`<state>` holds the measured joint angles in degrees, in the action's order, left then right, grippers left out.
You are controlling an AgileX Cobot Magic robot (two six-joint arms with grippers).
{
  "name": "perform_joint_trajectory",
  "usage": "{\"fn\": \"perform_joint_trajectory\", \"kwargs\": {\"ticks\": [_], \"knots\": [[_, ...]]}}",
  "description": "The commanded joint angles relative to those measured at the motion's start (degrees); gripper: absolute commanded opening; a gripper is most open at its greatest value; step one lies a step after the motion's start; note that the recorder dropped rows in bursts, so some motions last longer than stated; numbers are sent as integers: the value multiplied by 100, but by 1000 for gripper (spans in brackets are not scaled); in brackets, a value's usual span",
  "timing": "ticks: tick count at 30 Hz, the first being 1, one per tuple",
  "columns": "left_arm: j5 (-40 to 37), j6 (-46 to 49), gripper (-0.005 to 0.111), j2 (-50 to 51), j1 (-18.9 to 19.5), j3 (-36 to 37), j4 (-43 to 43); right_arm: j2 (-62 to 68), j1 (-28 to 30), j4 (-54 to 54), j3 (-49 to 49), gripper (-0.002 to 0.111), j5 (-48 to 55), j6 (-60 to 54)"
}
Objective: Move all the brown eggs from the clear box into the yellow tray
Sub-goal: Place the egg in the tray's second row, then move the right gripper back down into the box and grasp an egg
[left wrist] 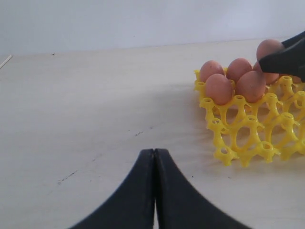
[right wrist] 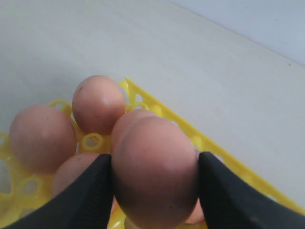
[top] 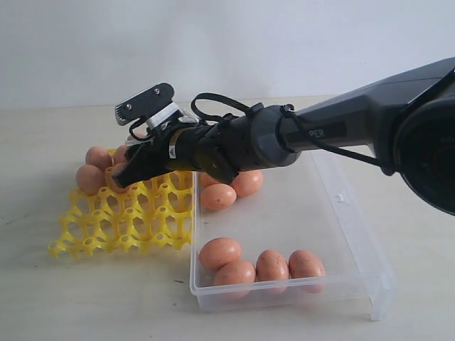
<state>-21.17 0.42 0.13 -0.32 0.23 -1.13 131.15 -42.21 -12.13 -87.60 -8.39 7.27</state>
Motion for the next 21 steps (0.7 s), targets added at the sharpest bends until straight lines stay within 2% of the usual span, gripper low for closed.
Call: {"fn": "perform_joint_trajectory", "kwargs": {"ticks": [1, 4, 12, 16, 18, 19, 21], "knots": [[50, -1, 0, -13, -27, -23, 21, 6, 39, -26, 29, 56, -29, 87], [50, -1, 0, -13, -27, -23, 21, 6, 39, -26, 29, 62, 68, 87], [50, -1, 0, -13, -27, -23, 21, -593, 39, -347, 29, 61, 1162, 36], [50, -1, 0, -13, -27, -23, 21, -1324, 39, -456, 29, 61, 2777, 77], [50, -1, 0, -13, -27, -23, 21, -1633, 64, -433, 29, 61, 3684, 492], [50, -1, 0, -13, -27, -23, 21, -1795, 108, -503, 29, 61, 4275, 406], [50, -1, 0, -13, -27, -23, 21, -1842, 123, -798, 29, 61, 4801, -727]]}}
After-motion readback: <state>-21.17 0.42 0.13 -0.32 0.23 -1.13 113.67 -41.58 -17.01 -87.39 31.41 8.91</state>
